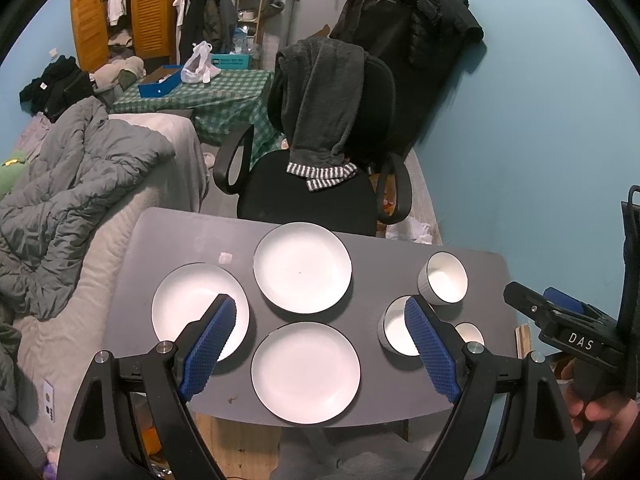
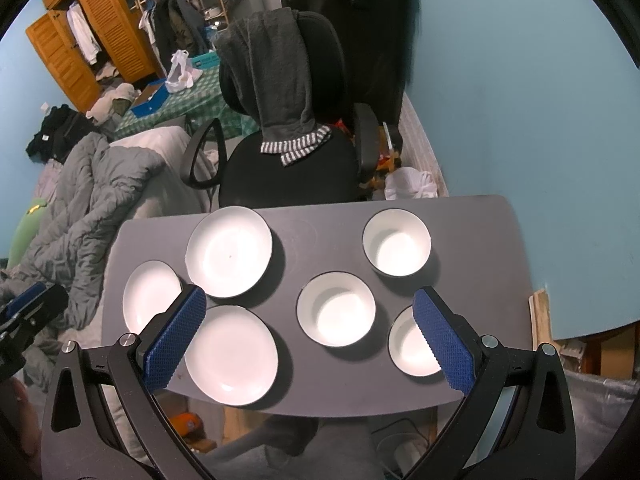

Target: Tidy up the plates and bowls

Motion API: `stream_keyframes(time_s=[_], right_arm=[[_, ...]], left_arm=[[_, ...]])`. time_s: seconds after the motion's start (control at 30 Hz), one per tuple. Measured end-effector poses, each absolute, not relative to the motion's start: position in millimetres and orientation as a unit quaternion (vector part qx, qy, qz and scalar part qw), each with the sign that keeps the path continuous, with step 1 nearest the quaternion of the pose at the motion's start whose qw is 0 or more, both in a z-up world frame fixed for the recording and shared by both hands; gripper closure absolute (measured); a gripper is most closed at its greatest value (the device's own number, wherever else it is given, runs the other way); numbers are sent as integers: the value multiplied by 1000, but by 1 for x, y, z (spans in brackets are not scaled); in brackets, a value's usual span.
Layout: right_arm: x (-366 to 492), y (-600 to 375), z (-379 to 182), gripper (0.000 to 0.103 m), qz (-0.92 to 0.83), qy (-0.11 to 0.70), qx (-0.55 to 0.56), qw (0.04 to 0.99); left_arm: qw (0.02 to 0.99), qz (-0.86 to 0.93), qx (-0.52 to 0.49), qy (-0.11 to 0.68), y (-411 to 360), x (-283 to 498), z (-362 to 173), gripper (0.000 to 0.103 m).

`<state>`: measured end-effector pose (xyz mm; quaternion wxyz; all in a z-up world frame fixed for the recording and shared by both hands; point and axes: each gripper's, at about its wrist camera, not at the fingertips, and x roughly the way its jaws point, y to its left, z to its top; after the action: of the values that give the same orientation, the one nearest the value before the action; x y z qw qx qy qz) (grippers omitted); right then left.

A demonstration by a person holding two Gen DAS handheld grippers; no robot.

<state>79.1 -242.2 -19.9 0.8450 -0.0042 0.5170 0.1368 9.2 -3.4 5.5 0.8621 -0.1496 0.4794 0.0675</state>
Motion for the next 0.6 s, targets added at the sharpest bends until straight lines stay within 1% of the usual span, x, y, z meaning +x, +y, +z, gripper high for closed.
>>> stream_keyframes(time_s=[0.6], right_arm=[[81, -242, -20, 1, 136, 518, -5, 844]], left_arm=[[866, 50, -156, 473, 1, 5, 6, 15]])
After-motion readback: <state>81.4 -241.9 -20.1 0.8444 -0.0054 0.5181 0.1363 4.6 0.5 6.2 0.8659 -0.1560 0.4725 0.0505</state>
